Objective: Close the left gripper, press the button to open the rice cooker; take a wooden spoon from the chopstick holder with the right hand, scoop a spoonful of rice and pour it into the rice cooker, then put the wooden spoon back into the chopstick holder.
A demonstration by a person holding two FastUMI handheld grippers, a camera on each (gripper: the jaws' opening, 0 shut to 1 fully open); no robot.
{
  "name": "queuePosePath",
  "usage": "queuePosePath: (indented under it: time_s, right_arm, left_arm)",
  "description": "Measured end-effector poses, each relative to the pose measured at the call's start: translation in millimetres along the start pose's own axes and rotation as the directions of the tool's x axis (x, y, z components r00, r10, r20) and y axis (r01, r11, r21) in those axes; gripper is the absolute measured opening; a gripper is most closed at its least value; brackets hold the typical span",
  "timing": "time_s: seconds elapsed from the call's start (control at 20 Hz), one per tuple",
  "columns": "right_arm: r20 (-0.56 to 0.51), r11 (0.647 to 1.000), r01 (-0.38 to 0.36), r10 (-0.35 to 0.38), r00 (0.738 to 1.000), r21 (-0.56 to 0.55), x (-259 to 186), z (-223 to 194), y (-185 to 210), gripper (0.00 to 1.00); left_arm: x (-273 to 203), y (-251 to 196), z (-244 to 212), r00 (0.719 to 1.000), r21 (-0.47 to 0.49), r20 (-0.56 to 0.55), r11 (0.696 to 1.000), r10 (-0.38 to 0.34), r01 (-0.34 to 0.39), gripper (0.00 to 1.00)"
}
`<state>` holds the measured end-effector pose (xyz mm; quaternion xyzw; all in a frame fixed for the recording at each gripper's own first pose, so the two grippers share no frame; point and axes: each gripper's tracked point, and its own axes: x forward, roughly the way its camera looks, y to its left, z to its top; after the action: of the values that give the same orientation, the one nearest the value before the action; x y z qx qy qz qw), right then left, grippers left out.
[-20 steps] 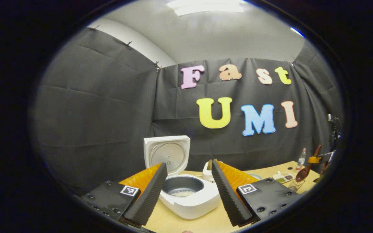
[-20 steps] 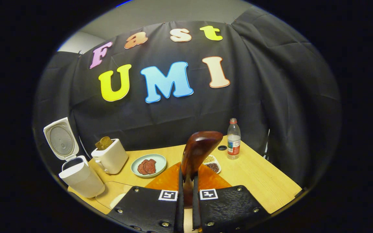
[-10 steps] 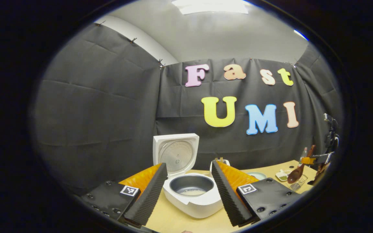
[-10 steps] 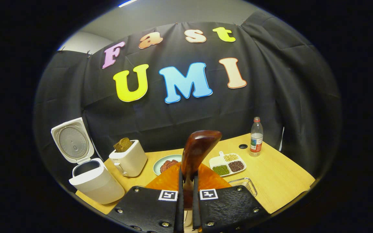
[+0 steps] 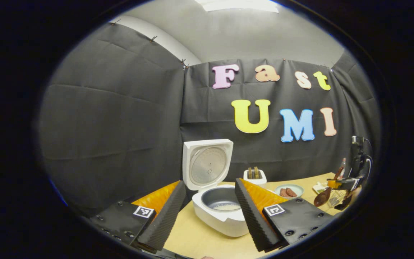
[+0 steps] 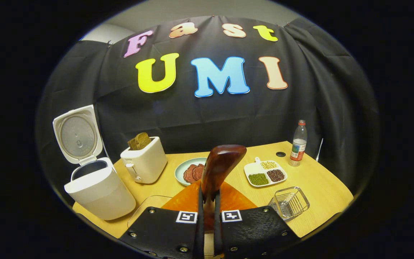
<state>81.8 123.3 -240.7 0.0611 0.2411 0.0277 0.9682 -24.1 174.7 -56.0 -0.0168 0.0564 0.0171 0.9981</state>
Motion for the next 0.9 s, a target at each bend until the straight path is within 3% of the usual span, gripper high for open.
queuePosePath:
  time_s: [0.3, 0.5, 0.7, 0.9]
  right_arm:
    - [-0.027, 0.988, 0.054, -0.059, 0.998, -0.145, 22.4, -35.9, 3.6, 0.11]
    - [-0.04, 0.986, 0.036, -0.043, 0.998, -0.164, 25.4, -53.1, 27.6, 0.1]
    - [-0.077, 0.991, -0.04, 0.03, 0.997, -0.129, 20.2, -68.3, 62.4, 0.11]
    - [-0.108, 0.996, -0.088, 0.083, 0.991, -0.036, 14.3, -74.2, 76.5, 0.11]
  left_arm:
    - [-6.0, 8.3, -3.1, 1.0, 0.038, -0.009, 0.999, 0.009, -0.009, 0.92]
    - [-8.1, 13.6, -3.0, 1.0, 0.049, -0.014, 0.999, 0.018, -0.018, 0.92]
    - [-9.4, 14.8, -2.6, 1.0, 0.046, -0.013, 0.999, 0.023, -0.022, 0.95]
    - [-8.8, 14.0, -3.8, 1.0, 0.044, -0.011, 0.999, 0.021, -0.02, 0.92]
